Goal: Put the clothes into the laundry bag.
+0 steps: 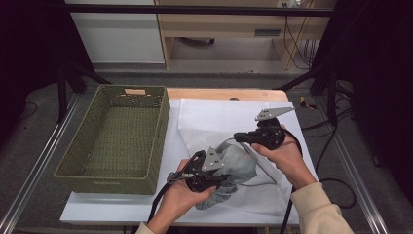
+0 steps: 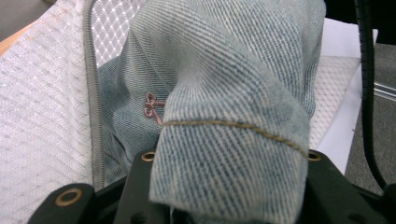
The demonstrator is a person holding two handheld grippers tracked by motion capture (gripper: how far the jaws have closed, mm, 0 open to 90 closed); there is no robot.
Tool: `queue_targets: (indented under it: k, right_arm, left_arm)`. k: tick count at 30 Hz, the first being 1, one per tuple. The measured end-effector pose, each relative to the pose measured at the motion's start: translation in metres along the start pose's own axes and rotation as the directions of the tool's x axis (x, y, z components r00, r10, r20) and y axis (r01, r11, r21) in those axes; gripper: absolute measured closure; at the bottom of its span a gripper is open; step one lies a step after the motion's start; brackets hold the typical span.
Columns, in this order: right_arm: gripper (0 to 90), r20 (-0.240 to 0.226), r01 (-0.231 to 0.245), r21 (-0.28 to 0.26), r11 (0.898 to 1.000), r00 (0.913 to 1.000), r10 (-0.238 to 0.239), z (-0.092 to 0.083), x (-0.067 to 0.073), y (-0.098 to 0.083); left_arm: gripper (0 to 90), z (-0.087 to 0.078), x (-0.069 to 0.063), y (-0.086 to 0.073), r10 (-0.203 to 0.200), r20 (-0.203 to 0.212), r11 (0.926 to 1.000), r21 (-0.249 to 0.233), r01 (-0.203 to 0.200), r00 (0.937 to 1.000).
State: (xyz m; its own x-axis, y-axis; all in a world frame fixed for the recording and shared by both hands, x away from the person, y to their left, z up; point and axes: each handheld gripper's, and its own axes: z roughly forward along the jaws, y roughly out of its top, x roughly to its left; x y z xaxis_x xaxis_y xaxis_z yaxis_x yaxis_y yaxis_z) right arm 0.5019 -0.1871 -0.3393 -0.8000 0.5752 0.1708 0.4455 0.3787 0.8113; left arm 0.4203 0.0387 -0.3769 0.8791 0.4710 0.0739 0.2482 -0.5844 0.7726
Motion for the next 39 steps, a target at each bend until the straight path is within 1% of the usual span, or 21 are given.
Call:
queue_targets:
  k: [5, 8, 11, 13, 14, 17, 19, 25, 27, 29, 34, 36, 39]
  right_arm:
    - [89.3, -0.004, 0.009, -0.004, 1.0, 0.9999, -0.01, 0.0, 0.001, 0.001]
    - [89.3, -0.008, 0.011, -0.005, 1.0, 0.9999, -0.011, -0.002, 0.003, 0.002]
    - [89.3, -0.007, 0.013, -0.006, 1.0, 0.9999, -0.013, -0.004, 0.003, 0.003]
    - [89.3, -0.005, 0.016, -0.01, 1.0, 0.9999, -0.016, -0.005, 0.003, 0.003]
    - [89.3, -0.006, 0.017, -0.011, 1.0, 0.9998, -0.017, -0.005, 0.003, 0.003]
    - [89.3, -0.009, 0.017, -0.009, 1.0, 0.9998, -0.017, -0.006, 0.004, 0.003]
    - [89.3, -0.005, 0.014, -0.007, 1.0, 0.9999, -0.014, -0.008, 0.004, 0.003]
    - [89.3, -0.001, 0.005, -0.01, 1.0, 1.0, -0.005, -0.011, 0.005, 0.002]
    - [89.3, 0.001, 0.003, -0.009, 1.0, 1.0, -0.003, -0.011, 0.006, 0.002]
    - [89.3, 0.005, 0.003, -0.007, 1.0, 1.0, -0.003, -0.012, 0.006, 0.003]
    - [89.3, 0.011, -0.003, 0.004, 1.0, 0.9999, 0.003, -0.013, 0.006, 0.005]
    - [89.3, 0.013, -0.007, 0.004, 1.0, 0.9999, 0.007, -0.013, 0.007, 0.006]
    - [89.2, 0.015, -0.012, 0.003, 1.0, 0.9998, 0.012, -0.011, 0.007, 0.006]
  left_arm:
    - [61.9, 0.004, 0.003, 0.002, -0.006, -0.028, 0.9999, 0.01, 0.006, 0.9996]
    - [61.6, 0.007, 0.005, 0.001, -0.026, -0.044, 0.9997, 0.0, 0.026, 0.9987]
    - [61.3, 0.011, 0.007, 0.001, -0.036, -0.061, 0.9993, 0.006, 0.036, 0.9975]
    - [61.2, 0.013, 0.008, 0.0, -0.046, -0.066, 0.9989, 0.004, 0.047, 0.9967]
    - [61.1, 0.014, 0.009, 0.0, -0.056, -0.07, 0.9984, -0.001, 0.056, 0.996]
    - [60.8, 0.017, 0.01, 0.0, -0.058, -0.093, 0.9983, -0.001, 0.058, 0.994]
    - [60.5, 0.021, 0.012, 0.0, -0.077, -0.106, 0.997, -0.005, 0.077, 0.9914]
    - [60.4, 0.029, 0.016, -0.001, -0.097, -0.121, 0.9953, -0.015, 0.096, 0.9879]
    - [60.4, 0.032, 0.019, -0.001, -0.102, -0.119, 0.9947, -0.015, 0.101, 0.9876]
    - [60.3, 0.035, 0.02, -0.002, -0.118, -0.12, 0.993, -0.023, 0.116, 0.9858]
    - [60.1, 0.042, 0.024, -0.003, -0.134, -0.125, 0.9908, -0.036, 0.13, 0.9832]
    - [60.1, 0.046, 0.025, -0.003, -0.143, -0.125, 0.9894, -0.047, 0.138, 0.9818]
    - [60.0, 0.052, 0.029, -0.003, -0.166, -0.118, 0.9855, -0.054, 0.161, 0.979]
